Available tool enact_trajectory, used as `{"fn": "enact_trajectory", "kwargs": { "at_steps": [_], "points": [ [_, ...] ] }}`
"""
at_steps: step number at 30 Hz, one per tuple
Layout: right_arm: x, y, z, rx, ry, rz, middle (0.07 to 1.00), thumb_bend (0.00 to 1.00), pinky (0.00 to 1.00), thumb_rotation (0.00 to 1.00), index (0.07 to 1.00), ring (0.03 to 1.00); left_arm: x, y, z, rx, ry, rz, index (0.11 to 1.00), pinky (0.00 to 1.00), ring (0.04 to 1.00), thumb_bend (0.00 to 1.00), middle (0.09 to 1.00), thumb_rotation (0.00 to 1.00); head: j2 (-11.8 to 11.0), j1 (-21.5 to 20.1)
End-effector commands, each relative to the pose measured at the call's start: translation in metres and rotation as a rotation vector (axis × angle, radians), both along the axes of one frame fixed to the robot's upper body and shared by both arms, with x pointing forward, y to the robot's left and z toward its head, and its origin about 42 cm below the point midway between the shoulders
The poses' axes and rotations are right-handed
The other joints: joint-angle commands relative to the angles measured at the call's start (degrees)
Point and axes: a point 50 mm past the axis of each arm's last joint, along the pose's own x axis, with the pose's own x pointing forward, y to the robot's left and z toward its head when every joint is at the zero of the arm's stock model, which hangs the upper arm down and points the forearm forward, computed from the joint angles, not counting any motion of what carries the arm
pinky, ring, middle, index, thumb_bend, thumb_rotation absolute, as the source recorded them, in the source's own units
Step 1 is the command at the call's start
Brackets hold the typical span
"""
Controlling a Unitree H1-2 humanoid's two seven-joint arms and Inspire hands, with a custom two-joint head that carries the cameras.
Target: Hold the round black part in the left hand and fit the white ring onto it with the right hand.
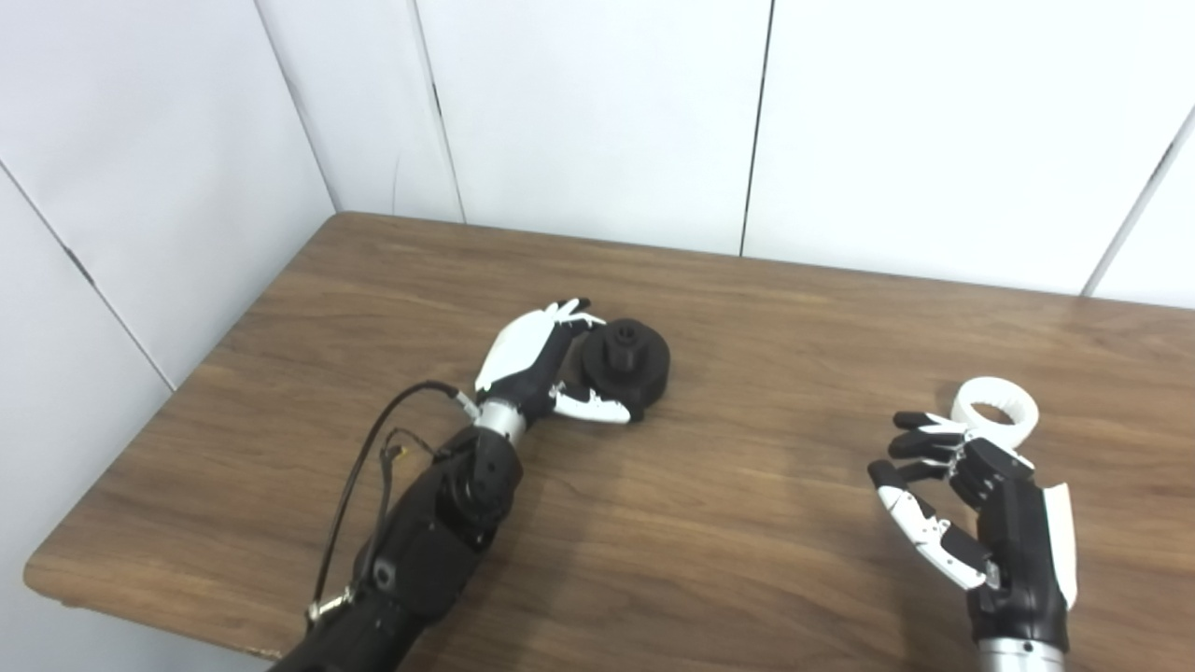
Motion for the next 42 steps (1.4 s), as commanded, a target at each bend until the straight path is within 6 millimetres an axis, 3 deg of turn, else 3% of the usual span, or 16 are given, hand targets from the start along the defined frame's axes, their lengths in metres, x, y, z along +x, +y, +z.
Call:
{"fn": "enact_trajectory", "kwargs": {
  "at_steps": [1,26,37,42],
  "points": [
    [-0.010,-0.002,0.004,0.005,-0.014,-0.001,0.670,0.50,0.49,0.16,0.499,0.585,-0.005,-0.011,0.007,-0.011,-0.029,-0.069,0.648,0.95,1.000,0.85,0.973,0.29,0.1,0.0],
    [-0.007,0.007,0.010,0.012,-0.026,-0.004,0.670,0.50,0.48,0.16,0.499,0.573,-0.114,-0.082,0.003,-0.091,-0.004,-0.399,0.632,0.98,1.000,0.91,0.960,0.32,1.5,-3.7],
    [-0.004,0.023,0.017,0.058,-0.031,0.009,0.672,0.50,0.48,0.15,0.498,0.581,-0.137,-0.092,0.007,-0.112,-0.004,-0.457,0.626,1.00,1.000,0.92,0.963,0.29,3.5,-10.5],
    [-0.003,0.036,0.021,0.045,-0.031,0.002,0.656,0.50,0.46,0.15,0.498,0.559,-0.139,-0.084,0.008,-0.108,-0.007,-0.461,0.626,1.00,1.000,0.91,0.961,0.29,3.2,-19.3]
  ]
}}
